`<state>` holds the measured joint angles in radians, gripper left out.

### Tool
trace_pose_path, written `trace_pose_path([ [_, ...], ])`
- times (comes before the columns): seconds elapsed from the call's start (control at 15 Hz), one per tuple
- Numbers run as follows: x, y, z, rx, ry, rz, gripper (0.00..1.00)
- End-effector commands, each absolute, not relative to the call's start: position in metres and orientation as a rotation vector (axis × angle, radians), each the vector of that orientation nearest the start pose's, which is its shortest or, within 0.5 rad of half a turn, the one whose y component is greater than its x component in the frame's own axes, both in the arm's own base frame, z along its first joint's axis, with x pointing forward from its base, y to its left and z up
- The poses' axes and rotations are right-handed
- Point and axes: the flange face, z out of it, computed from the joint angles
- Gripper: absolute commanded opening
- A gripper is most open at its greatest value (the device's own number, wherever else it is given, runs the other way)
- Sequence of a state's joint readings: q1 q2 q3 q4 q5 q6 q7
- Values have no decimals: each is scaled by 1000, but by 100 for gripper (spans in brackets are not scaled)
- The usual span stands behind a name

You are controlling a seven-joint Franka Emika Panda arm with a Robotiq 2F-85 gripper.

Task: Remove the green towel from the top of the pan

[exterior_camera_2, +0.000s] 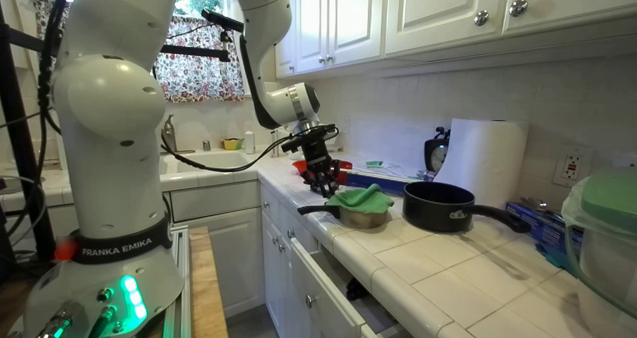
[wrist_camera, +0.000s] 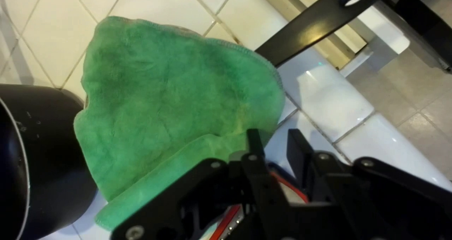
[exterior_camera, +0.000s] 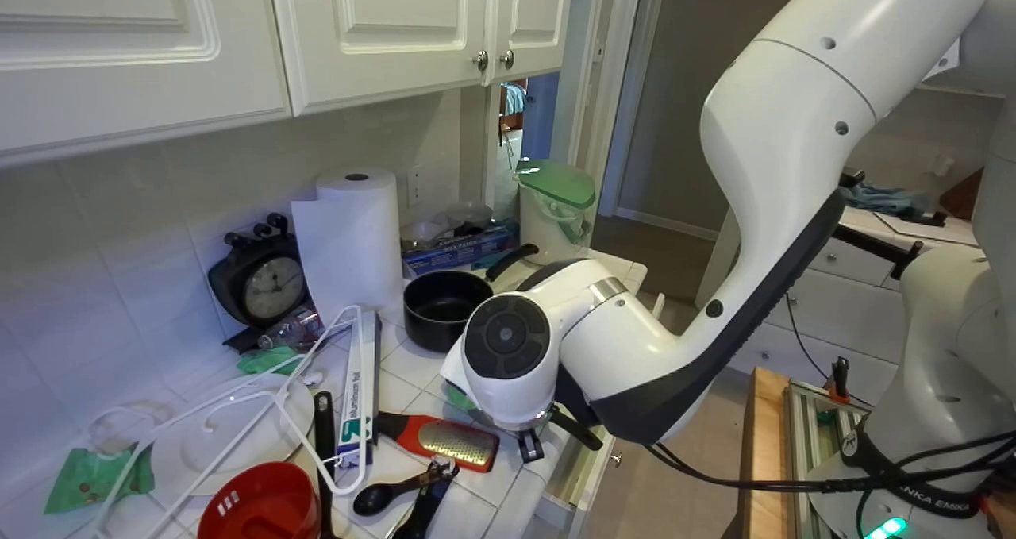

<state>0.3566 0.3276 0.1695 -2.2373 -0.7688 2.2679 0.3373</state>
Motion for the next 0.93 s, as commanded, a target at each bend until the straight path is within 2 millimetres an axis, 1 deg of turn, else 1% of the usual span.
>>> trace_pose_path([
  [0.0, 460, 261, 207, 2339, 985, 9, 58],
  [0.13, 460, 266, 206, 2302, 995, 37, 71],
  [0.2, 460, 268, 205, 2287, 996, 46, 79],
  [0.33, 460, 268, 202, 2262, 994, 56, 93],
  [0.4, 460, 266, 202, 2254, 987, 59, 98],
  [0.47, 462, 264, 200, 2253, 973, 61, 100],
  [0.8, 462, 261, 190, 2244, 942, 64, 99],
  [0.87, 462, 261, 189, 2245, 938, 62, 74],
])
